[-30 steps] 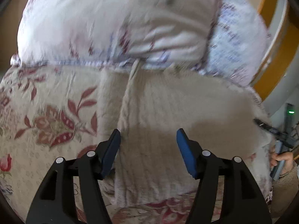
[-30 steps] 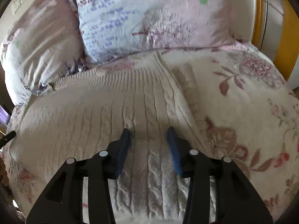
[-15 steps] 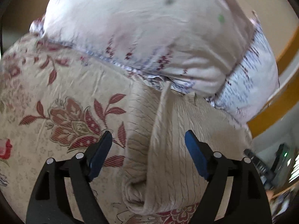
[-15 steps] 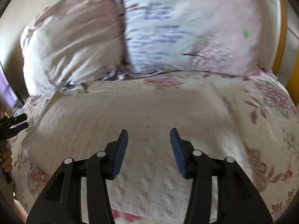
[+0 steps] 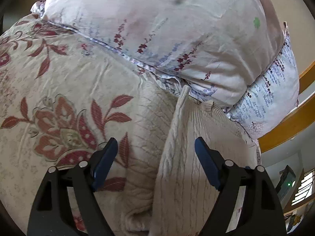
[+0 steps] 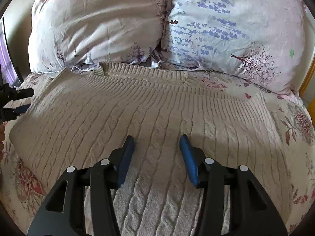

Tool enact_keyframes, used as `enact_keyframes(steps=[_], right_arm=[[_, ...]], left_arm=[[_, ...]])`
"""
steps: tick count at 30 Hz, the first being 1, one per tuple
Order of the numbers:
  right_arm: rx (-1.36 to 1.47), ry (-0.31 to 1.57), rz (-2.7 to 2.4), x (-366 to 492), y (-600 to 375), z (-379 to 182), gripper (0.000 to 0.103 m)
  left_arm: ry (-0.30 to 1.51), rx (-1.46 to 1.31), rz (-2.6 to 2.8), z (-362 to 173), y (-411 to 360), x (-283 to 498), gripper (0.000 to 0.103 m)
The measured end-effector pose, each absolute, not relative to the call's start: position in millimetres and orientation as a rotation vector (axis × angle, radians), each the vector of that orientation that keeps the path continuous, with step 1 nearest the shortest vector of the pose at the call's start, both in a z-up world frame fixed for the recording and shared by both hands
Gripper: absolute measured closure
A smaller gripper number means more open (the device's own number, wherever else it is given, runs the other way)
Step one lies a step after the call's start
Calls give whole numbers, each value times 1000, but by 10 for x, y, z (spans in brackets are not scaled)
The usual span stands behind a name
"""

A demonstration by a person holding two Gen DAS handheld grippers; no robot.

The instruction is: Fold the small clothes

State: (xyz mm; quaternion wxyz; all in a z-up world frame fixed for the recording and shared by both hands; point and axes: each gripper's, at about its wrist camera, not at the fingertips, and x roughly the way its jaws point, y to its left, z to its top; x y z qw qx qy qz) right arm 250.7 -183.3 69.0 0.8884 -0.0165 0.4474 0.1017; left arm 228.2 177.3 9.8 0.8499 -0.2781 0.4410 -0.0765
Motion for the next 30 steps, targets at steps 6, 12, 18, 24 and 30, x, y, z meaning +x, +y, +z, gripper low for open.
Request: enact_keyframes(steps=[6, 12, 18, 24, 30], right_arm=[[-28, 926, 216, 2510, -1832, 693, 52], [-21, 922, 224, 2507, -1834, 699, 51], [-14, 920, 227, 2501, -1838, 702, 51], [-13, 919, 225, 2498, -1837, 703, 51], [-10, 918, 227, 2492, -1835, 702, 51]], left_arm=[[927, -602, -183, 82, 1658, 2351, 29], [943, -682, -205, 27, 1674, 2384, 46], [972, -719, -220, -29, 1652, 2390, 76], [923, -729, -269, 180, 1564, 2376, 81], [833, -725, -387, 615, 1262, 2324, 83]])
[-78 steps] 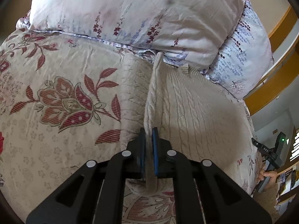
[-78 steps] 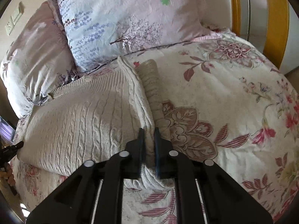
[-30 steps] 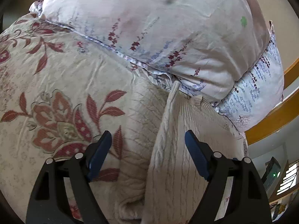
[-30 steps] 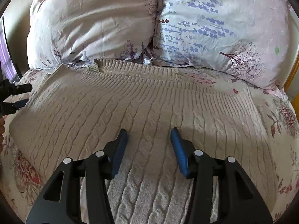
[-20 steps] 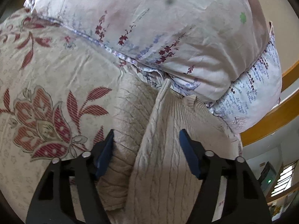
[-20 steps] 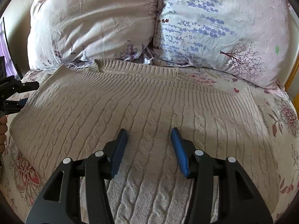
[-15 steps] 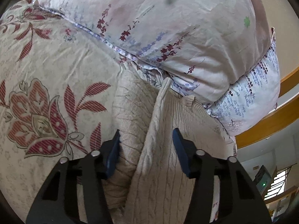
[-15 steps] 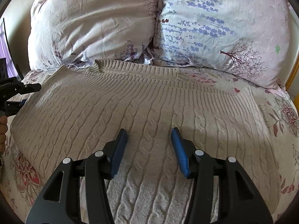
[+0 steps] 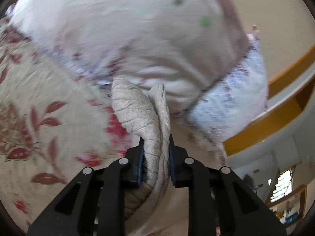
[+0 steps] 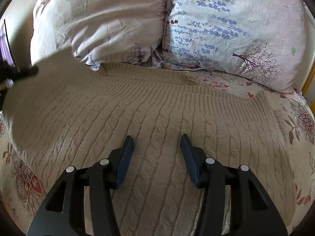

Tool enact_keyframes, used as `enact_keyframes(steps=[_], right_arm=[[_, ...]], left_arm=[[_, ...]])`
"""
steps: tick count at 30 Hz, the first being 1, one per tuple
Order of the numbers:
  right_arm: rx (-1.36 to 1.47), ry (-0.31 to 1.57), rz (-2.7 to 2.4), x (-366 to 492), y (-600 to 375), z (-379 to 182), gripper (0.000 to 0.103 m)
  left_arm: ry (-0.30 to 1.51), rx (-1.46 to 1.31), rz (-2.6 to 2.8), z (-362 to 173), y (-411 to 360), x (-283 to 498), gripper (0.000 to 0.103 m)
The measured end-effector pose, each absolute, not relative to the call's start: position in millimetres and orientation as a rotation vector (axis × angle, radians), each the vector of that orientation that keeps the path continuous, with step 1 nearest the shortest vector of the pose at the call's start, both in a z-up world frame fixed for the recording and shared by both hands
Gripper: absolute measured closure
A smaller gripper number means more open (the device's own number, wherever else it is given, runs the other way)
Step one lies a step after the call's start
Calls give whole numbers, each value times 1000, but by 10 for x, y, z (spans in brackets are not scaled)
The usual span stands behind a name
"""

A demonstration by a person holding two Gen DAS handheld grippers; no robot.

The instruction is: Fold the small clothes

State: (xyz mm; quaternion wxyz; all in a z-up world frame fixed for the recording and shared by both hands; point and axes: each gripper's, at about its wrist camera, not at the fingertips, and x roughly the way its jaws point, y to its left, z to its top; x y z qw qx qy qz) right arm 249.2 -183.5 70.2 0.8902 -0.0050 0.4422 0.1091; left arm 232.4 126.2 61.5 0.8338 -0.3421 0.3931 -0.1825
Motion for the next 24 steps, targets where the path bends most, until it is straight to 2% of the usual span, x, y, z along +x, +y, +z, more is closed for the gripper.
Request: enact_keyframes(steps=[8, 12, 20, 23, 24], right_arm=[[-12, 925, 246, 2470, -1855, 730, 51], [151, 902, 252, 2347, -2288, 855, 48], [421, 831, 122, 2012, -3369, 966, 45], [530, 835, 105, 1992, -3636, 911, 45], [567, 837, 105, 1972, -3713, 887, 45]], left_arm=[[779, -705, -591, 998, 467, 2387, 85], [802, -709, -652, 992, 157, 2401, 85], [879, -702, -766, 791, -761, 2502, 85], [1009, -684, -814, 516, -1205, 2618, 80], [1066, -706, -840, 399, -1310, 2626, 83]])
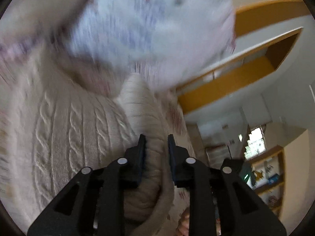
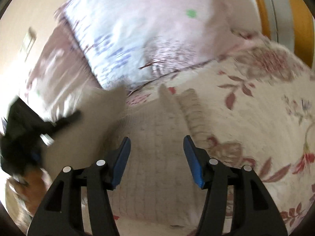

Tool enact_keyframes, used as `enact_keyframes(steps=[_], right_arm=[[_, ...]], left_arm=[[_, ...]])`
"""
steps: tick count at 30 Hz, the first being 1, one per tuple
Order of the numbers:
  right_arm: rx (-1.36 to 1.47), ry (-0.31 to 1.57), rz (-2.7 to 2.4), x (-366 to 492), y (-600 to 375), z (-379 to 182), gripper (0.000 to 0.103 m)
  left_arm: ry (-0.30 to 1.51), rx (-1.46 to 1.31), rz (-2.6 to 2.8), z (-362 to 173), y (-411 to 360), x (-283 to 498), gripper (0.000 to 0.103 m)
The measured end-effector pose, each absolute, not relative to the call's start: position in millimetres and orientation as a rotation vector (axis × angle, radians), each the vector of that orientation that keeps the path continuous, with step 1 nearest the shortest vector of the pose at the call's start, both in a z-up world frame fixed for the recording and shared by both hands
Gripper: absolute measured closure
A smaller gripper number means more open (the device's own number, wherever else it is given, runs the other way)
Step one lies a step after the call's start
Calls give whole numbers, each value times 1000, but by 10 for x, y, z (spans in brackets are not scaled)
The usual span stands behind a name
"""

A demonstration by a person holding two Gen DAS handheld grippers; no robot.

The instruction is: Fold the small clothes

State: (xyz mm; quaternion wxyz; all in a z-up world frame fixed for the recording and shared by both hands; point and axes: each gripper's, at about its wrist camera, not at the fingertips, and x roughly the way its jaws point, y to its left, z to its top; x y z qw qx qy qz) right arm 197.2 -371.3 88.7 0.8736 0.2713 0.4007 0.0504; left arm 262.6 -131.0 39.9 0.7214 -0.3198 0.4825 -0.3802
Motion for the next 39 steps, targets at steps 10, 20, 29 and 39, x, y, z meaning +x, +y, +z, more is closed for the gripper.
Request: enact_keyframes(steps=[10, 20, 29, 39], right_arm=[[769, 900, 298, 2073, -3921, 860, 45], [836, 1097, 383, 2275, -3691, 579, 47], [943, 1096, 367, 2693, -3729, 425, 76], [269, 773, 271, 2599, -3128, 1480, 85]], left_arm=[[844, -519, -641, 842, -535, 2254, 31], [976, -432, -494, 295, -299, 2293, 29], [1020, -548, -572, 80, -243, 2324, 29], [1024, -629, -593, 129, -175, 2279, 26]])
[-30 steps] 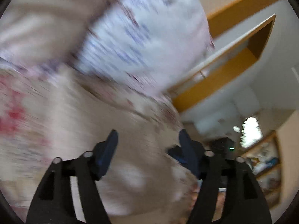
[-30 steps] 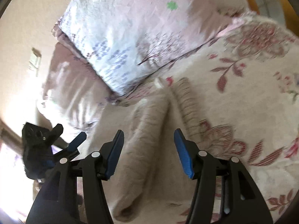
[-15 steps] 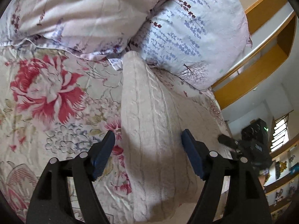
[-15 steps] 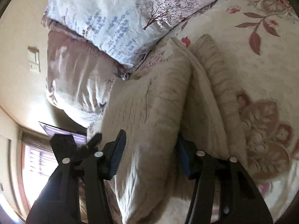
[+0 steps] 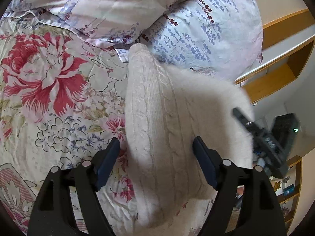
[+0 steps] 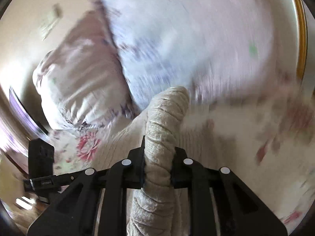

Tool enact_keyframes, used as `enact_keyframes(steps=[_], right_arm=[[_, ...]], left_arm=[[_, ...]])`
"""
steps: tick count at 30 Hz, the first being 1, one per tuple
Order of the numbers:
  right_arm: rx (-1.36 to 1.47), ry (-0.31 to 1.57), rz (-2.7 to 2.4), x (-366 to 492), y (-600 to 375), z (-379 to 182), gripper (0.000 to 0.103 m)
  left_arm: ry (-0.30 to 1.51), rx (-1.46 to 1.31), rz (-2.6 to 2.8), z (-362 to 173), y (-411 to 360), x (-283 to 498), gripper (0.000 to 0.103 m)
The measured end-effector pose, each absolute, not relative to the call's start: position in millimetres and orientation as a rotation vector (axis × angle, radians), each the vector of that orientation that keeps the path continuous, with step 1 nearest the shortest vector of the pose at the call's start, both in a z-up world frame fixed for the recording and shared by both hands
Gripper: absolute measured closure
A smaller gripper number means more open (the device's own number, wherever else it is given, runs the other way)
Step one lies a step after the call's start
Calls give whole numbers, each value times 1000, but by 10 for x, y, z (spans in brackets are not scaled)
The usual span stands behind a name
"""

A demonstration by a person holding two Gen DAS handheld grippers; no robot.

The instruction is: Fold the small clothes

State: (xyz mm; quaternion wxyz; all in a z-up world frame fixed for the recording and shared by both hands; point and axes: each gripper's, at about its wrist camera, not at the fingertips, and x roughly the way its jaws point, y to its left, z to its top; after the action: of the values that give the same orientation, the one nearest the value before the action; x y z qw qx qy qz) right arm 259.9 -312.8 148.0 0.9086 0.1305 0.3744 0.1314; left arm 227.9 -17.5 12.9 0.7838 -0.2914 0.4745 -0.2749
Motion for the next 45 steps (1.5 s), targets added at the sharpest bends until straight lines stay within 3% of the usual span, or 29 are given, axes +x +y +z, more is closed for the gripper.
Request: enact_keyframes(steps=[4, 12, 17, 20, 24, 26, 35, 42, 44, 45], right_arm=[[103, 751, 206, 2593, -2993, 1599, 86], [182, 763, 142, 2552, -3294, 1568, 86], [207, 895, 86, 2785, -3457, 1116, 87], [274, 988, 43, 2833, -3578, 883, 80], [438, 901, 46, 2521, -3879, 1067, 59], [505, 871, 72, 2290, -3996, 1153, 59], [629, 885, 204, 1626, -4050, 1094, 60], [616, 892, 260, 1520, -3887, 987, 67], [596, 903, 266, 1531, -3823, 941, 74], [589, 908, 266, 1537, -3799, 916, 84]], left_arm=[[1021, -619, -598, 156, -191, 2261, 26], [1037, -588, -623, 175, -277, 2270, 26], [1049, -559, -633, 179, -323, 2275, 26], [1042, -535, -635, 201, -339, 2257, 26], [1046, -532, -621, 235, -344, 2260, 26], [1066, -556, -607, 258, -316, 2256, 27], [1072, -499, -570, 316, -267, 2016, 27], [1111, -531, -582, 219, -281, 1900, 36], [1115, -516, -587, 225, -305, 1869, 39], [1117, -510, -589, 223, -320, 1855, 42]])
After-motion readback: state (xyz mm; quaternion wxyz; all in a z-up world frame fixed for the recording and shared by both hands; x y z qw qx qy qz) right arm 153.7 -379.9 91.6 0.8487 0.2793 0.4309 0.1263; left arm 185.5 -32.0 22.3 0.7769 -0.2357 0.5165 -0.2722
